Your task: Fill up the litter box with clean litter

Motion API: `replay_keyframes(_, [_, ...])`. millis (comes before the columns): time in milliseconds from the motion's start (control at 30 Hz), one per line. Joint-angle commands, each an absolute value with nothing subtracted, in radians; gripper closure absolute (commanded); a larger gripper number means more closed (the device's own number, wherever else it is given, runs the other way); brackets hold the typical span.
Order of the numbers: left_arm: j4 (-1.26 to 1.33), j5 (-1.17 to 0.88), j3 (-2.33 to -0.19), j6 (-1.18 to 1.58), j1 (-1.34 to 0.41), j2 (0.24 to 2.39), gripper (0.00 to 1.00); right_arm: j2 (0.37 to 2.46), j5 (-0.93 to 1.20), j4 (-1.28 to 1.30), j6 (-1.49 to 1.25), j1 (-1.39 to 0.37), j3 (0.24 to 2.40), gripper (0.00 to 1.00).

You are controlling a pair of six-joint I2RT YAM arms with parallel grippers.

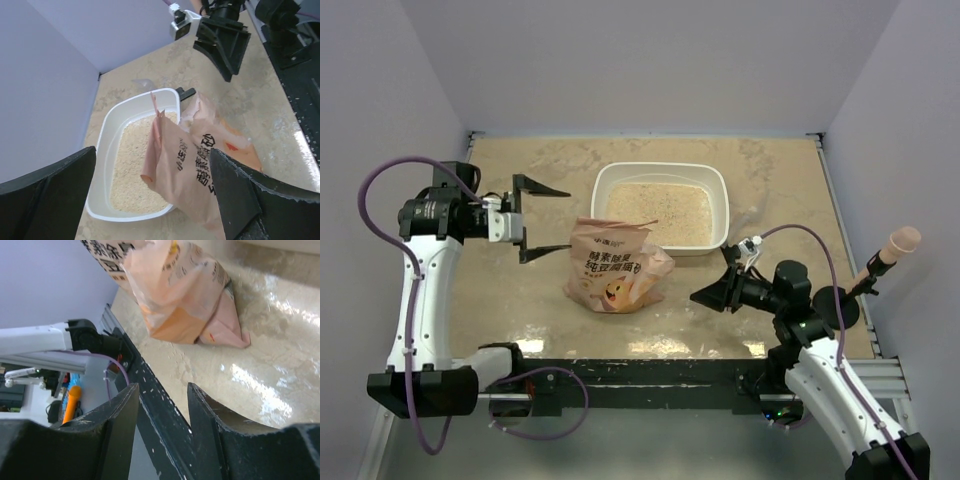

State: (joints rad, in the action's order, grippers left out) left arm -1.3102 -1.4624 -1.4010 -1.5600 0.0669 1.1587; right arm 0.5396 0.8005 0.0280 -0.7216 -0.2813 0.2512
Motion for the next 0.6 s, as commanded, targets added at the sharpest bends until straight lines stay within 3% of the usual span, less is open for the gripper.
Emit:
replay_keyframes(0, [-1.298, -1.703, -1.365, -1.411, -0.026, 1.17, 0.0, 0.639, 0.773, -0.189, -0.813, -0.281, 0.299, 0.52])
replay_keyframes(233, [-1.192, -1.703, -1.302, -1.09, -0.245, 1.201, 0.0, 0.764, 0.811, -0.224, -0.75, -0.279, 0.409, 0.5])
replay_keyframes(567, [-0.725, -1.704, -1.157, -0.657, -0.492, 1.028, 0.0, 0.761, 0.841, -0.259, -0.738, -0.279, 0.362, 0.5])
